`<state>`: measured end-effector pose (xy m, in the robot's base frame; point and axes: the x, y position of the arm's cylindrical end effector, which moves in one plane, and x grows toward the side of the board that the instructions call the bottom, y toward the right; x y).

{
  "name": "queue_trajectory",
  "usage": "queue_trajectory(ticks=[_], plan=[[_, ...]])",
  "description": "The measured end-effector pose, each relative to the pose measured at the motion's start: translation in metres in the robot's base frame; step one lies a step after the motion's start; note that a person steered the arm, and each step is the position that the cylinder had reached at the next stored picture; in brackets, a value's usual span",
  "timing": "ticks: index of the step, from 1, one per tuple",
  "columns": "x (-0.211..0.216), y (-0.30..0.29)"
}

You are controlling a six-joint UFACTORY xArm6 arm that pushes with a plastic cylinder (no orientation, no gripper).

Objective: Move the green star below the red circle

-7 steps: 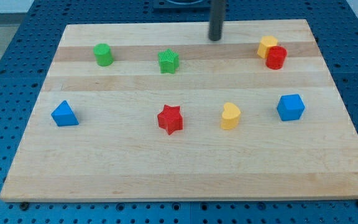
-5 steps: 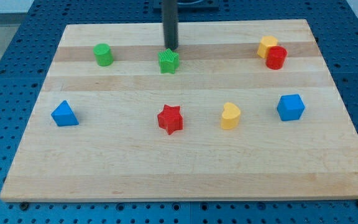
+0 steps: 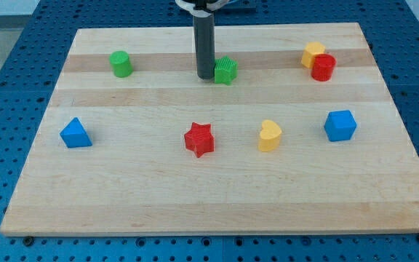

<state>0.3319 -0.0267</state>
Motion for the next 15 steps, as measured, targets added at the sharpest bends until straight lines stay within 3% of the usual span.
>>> queue_trajectory(ticks=[2, 4, 5, 6, 7, 8, 10, 11, 14, 15], plan=[[-0.038, 0.003], [0.030, 0.065], [0.035, 0.064], [0.033, 0.006], [0.057, -0.044], [0.075, -0.018], [0.074, 0.141], [0.073, 0.172], [0.099, 0.177], [0.089, 0.198]])
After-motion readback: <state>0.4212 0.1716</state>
